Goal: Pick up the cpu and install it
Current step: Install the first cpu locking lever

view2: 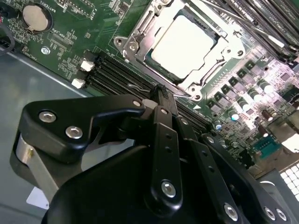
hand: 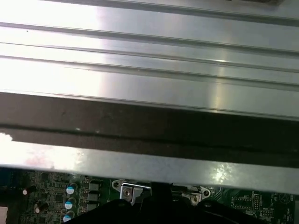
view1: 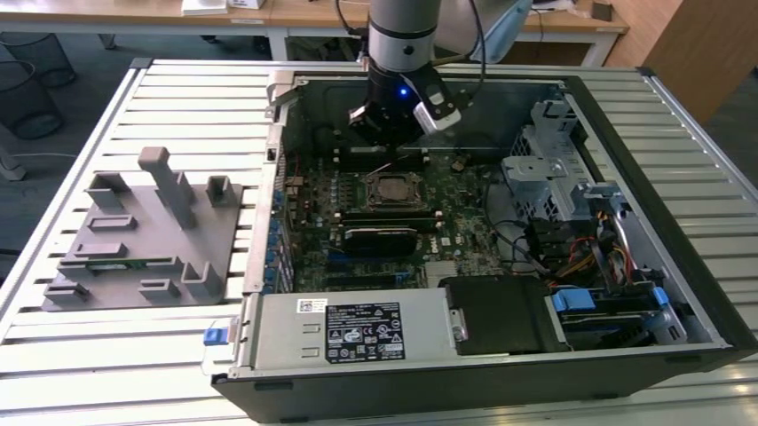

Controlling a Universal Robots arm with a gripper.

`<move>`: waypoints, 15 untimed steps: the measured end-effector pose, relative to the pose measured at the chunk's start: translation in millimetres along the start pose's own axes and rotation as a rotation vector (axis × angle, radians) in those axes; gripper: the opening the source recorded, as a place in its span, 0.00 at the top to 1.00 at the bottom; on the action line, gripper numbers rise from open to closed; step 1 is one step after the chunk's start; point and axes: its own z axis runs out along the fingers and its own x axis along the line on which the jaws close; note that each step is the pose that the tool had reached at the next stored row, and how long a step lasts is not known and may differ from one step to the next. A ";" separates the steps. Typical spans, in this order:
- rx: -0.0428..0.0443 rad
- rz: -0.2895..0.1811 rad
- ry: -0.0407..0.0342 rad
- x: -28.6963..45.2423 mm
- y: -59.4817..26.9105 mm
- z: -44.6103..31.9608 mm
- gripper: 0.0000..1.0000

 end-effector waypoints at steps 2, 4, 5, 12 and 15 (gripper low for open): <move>0.0000 -0.001 0.0003 -2.3 0.3 0.4 0.89; -0.0001 -0.001 0.0001 -5.4 0.3 0.8 0.89; 0.0000 -0.001 0.0002 -6.8 0.4 1.1 0.89; 0.0001 -0.001 0.0002 -11.4 1.8 5.4 0.89; 0.0001 -0.001 0.0002 -13.3 1.6 7.7 0.89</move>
